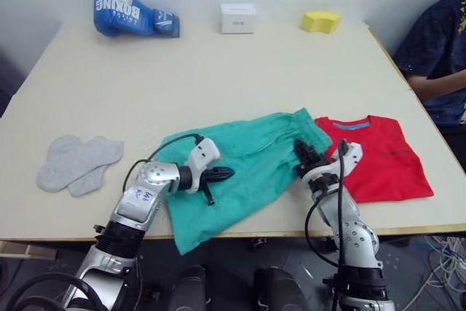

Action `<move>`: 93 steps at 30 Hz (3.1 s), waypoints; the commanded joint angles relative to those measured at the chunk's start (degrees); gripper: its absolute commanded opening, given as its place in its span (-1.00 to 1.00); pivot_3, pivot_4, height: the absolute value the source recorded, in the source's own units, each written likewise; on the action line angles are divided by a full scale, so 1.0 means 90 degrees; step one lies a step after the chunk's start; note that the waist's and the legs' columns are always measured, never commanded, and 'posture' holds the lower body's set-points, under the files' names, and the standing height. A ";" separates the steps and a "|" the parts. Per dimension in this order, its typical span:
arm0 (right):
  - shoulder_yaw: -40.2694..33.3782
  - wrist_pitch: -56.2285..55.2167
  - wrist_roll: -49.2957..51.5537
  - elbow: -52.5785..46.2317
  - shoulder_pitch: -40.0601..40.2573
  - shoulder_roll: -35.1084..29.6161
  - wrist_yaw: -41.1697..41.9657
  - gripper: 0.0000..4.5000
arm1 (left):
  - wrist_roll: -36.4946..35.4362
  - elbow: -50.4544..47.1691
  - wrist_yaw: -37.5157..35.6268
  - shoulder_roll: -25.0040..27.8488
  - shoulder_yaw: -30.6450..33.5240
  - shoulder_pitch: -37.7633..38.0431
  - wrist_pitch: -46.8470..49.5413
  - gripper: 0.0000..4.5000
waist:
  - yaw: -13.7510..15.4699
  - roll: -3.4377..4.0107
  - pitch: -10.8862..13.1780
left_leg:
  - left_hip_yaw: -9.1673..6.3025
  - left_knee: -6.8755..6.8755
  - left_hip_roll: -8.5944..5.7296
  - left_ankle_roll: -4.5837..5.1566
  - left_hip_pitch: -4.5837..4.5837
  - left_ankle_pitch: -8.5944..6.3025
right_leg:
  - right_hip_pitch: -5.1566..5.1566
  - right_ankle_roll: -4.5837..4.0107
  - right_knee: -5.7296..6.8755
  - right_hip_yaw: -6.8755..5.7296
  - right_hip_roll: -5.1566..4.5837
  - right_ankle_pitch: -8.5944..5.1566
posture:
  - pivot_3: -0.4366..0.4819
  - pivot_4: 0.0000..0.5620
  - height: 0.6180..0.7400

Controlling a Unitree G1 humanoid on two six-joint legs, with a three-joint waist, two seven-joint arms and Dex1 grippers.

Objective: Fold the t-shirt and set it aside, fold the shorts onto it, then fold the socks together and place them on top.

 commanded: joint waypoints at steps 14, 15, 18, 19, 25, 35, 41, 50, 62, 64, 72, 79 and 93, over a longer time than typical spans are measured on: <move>0.3096 0.1238 -0.4059 -0.2011 -0.1020 -0.1818 0.1780 -0.98 | -0.0054 -0.0715 0.0921 0.0108 0.0592 0.0599 0.0463 -1.00 | 0.0004 0.0021 0.0013 | 0.0015 0.0017 0.0009 0.0012 -0.0007 0.0008 | -0.0026 0.0007 0.0040 -0.0009 0.0003 0.0001 | -0.05 -0.47 1.00; 0.3156 0.1413 -0.4011 -0.1887 -0.1068 -0.1593 0.1765 -0.98 | -0.0078 -0.0763 0.0987 0.0101 0.0661 0.0646 0.0517 -1.00 | 0.0009 0.0020 0.0013 | 0.0015 0.0017 0.0008 0.0013 -0.0008 0.0009 | -0.0028 0.0006 0.0041 -0.0010 0.0003 0.0001 | -0.05 -0.47 1.00; 0.3381 0.1548 -0.4078 -0.1512 -0.1224 -0.1298 0.2181 -0.98 | -0.0136 -0.0867 0.1075 0.0147 0.0807 0.0757 0.0594 -1.00 | 0.0011 0.0020 0.0013 | 0.0014 0.0019 0.0004 0.0007 -0.0011 0.0011 | -0.0027 0.0006 0.0040 -0.0011 -0.0001 0.0001 | -0.05 -0.47 1.00; 0.3519 0.1644 -0.4100 -0.1351 -0.1304 -0.1237 0.2370 -0.98 | -0.0184 -0.0903 0.1097 0.0146 0.0880 0.0810 0.0615 -1.00 | 0.0009 0.0020 0.0013 | 0.0015 0.0023 0.0001 0.0008 -0.0011 0.0011 | -0.0026 0.0006 0.0041 -0.0011 -0.0003 0.0001 | -0.05 -0.47 1.00; 0.3343 0.2341 -0.3518 -0.0742 -0.1364 -0.0283 0.2801 -0.75 | -0.0368 -0.1236 0.1020 0.0359 0.1079 0.0997 0.0725 -1.00 | -0.0056 0.0018 0.0012 | 0.0013 0.0016 0.0001 0.0010 -0.0010 0.0008 | -0.0028 0.0004 0.0044 -0.0012 -0.0005 0.0001 | -0.05 -0.47 1.00; 0.2189 0.3643 -0.1249 -0.0991 -0.1805 -0.1990 0.6162 0.79 | -0.1922 -0.2703 0.0205 0.1353 0.3036 0.2446 0.1350 -1.00 | -0.0094 0.0017 0.0013 | 0.0009 0.0015 0.0000 0.0029 -0.0011 -0.0011 | -0.0026 0.0002 0.0035 -0.0012 -0.0011 0.0000 | -0.05 -0.47 1.00; 0.1233 0.3687 -0.0642 -0.0439 -0.2090 -0.2447 0.6812 0.62 | -0.3363 -0.3080 -0.0504 0.2133 0.4250 0.3022 0.2151 -1.00 | -0.0065 0.0019 0.0018 | 0.0005 0.0016 0.0005 0.0018 -0.0010 -0.0016 | -0.0025 -0.0006 0.0032 -0.0013 -0.0010 -0.0003 | -0.05 -0.47 1.00; 0.2777 -0.1066 -0.4232 0.2750 -0.3175 -0.1944 0.8437 -0.76 | -0.2597 -0.1902 -0.0026 0.1373 0.1981 0.1125 0.1342 -1.00 | -0.0047 0.0019 0.0020 | 0.0036 0.0013 -0.0002 -0.0005 -0.0011 0.0010 | -0.0018 -0.0003 -0.0008 -0.0033 -0.0001 0.0025 | -0.05 -0.47 1.00; 0.2484 -0.5475 -0.6113 0.8376 -0.5255 -0.0881 0.8049 -0.99 | -0.1355 -0.1107 0.0829 0.0905 0.0626 0.1300 0.1169 -1.00 | -0.0147 0.0017 0.0024 | 0.0082 0.0038 0.0032 -0.0015 0.0003 0.0013 | -0.0031 0.0000 0.0038 -0.0012 0.0070 0.0026 | -0.05 -0.47 1.00; 0.2243 -0.5423 -0.6263 0.8875 -0.5597 -0.0908 0.7194 -0.99 | -0.1290 -0.1148 0.0662 0.1113 0.0542 0.1431 0.1074 -1.00 | -0.0179 0.0017 0.0024 | 0.0082 0.0036 0.0033 -0.0019 0.0026 0.0015 | -0.0021 -0.0005 0.0036 -0.0006 0.0065 0.0023 | -0.05 -0.47 1.00; 0.1274 -0.5252 -0.5816 0.8750 -0.5650 -0.1151 0.7595 -0.99 | -0.1707 -0.1130 -0.0124 0.1368 0.1086 0.1194 0.0022 -1.00 | -0.0274 0.0020 0.0025 | 0.0083 -0.0010 0.0044 -0.0063 0.0067 0.0011 | -0.0010 -0.0046 0.0051 0.0010 0.0037 0.0001 | -0.05 -0.47 1.00; 0.1480 -0.4291 -0.5333 0.5473 -0.3502 -0.1213 0.8470 -0.99 | -0.1977 -0.1078 0.0343 0.0963 0.1397 0.0602 0.0409 -1.00 | -0.0198 0.0020 0.0026 | 0.0069 0.0003 0.0056 -0.0065 0.0061 0.0013 | -0.0001 -0.0045 0.0079 0.0021 0.0056 0.0001 | -0.05 -0.47 1.00; 0.2174 -0.3327 -0.5255 0.1238 -0.0414 -0.2312 0.8513 -0.99 | -0.0547 0.0284 0.1152 0.0076 0.0668 0.0480 -0.0644 -1.00 | -0.0064 0.0022 0.0026 | 0.0088 0.0021 0.0049 -0.0050 0.0073 -0.0009 | -0.0004 -0.0042 0.0069 0.0010 0.0052 0.0002 | -0.05 -0.47 1.00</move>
